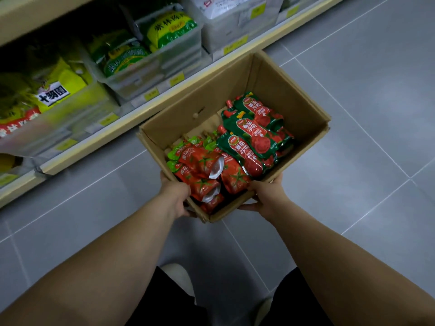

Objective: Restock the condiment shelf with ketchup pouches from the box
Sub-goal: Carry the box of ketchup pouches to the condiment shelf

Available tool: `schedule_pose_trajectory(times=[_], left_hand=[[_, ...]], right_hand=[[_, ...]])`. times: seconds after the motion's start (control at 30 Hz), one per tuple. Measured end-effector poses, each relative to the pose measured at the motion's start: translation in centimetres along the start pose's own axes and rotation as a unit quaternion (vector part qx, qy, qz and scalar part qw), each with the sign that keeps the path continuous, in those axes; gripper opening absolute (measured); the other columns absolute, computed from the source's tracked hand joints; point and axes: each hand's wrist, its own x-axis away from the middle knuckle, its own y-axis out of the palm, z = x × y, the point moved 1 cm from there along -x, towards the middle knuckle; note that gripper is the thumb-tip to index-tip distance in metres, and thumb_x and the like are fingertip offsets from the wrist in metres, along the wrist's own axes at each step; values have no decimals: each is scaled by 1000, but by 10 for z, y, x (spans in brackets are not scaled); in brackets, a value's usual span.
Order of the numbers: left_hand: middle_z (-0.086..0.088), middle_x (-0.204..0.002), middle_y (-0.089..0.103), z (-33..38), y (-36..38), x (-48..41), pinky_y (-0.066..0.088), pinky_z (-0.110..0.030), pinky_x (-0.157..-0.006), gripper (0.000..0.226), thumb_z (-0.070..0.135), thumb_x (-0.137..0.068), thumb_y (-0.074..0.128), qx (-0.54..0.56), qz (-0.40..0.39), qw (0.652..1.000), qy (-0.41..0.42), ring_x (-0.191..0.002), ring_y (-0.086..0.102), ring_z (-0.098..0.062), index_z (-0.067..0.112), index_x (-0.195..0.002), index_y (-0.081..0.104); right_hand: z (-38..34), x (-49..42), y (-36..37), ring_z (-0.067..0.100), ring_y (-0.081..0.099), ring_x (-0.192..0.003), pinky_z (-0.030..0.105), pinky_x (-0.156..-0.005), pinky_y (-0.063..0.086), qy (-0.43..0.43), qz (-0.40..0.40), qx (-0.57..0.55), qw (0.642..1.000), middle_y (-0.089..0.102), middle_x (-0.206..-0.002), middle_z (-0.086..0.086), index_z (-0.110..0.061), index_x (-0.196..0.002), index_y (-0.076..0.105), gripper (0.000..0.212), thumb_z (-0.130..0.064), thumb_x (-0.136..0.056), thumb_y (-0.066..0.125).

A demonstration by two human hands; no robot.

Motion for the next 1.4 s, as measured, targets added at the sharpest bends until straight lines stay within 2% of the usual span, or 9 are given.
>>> schedule_pose_trajectory(times=[0.2,0.43,0.63,0.87,0.97,1.07,1.2,1.4], left_hand=[[-8,-92,58,13,6,75,49,-55,-44,54,-8,-82,35,4,-24,1000,6,-76,61,-36,43,-102,37],[-6,-91,57,54,2,184,49,-58,-46,61,-15,-74,34,-24,-42,999,-2,-75,59,-34,39,-103,43],[-6,-90,56,110,31,309,51,-57,-48,66,-17,-74,32,-43,-57,997,-2,-75,59,-34,40,-106,41],[-5,-89,53,171,93,448,51,-64,-54,69,-18,-72,33,-45,-92,995,11,-77,58,-37,42,-106,40],[-7,-95,52,200,127,477,50,-66,-53,76,-18,-73,32,-47,-116,992,17,-82,58,-41,42,-119,38],[-6,-98,51,232,171,492,50,-65,-50,81,-18,-72,31,-65,-132,989,27,-85,56,-41,42,-127,35],[-12,-112,52,274,234,507,48,-67,-49,77,-17,-71,31,-97,-156,982,39,-91,56,-44,36,-128,36],[-13,-106,52,315,337,533,50,-67,-54,75,-16,-72,34,-130,-145,980,44,-87,56,-43,35,-127,36]], right_hand=[[-41,52,-11,43,56,-106,67,-56,51,8,11,19,1000,51,-125,10,-45,-122,35,71,11,-79,47],[-88,154,-29,44,57,-103,65,-54,52,45,54,-17,997,53,-122,12,-40,-118,38,65,11,-79,43],[-174,254,-58,43,58,-103,59,-50,53,40,71,-47,996,52,-123,12,-40,-119,37,62,8,-81,46],[-302,354,-110,46,54,-107,68,-54,50,-12,77,-43,996,49,-127,13,-37,-118,37,56,5,-82,47],[-350,369,-132,46,56,-104,69,-55,50,-32,84,-60,994,50,-125,13,-33,-118,37,53,5,-83,47],[-401,373,-152,46,57,-103,69,-56,50,-46,90,-63,993,51,-123,13,-32,-118,37,49,3,-85,47],[-465,363,-179,47,56,-105,72,-59,48,-41,115,-78,989,52,-124,13,-31,-127,35,55,2,-86,48],[-550,337,-241,47,56,-104,72,-57,49,-28,138,-82,987,52,-122,15,-32,-129,33,55,-1,-87,50]])
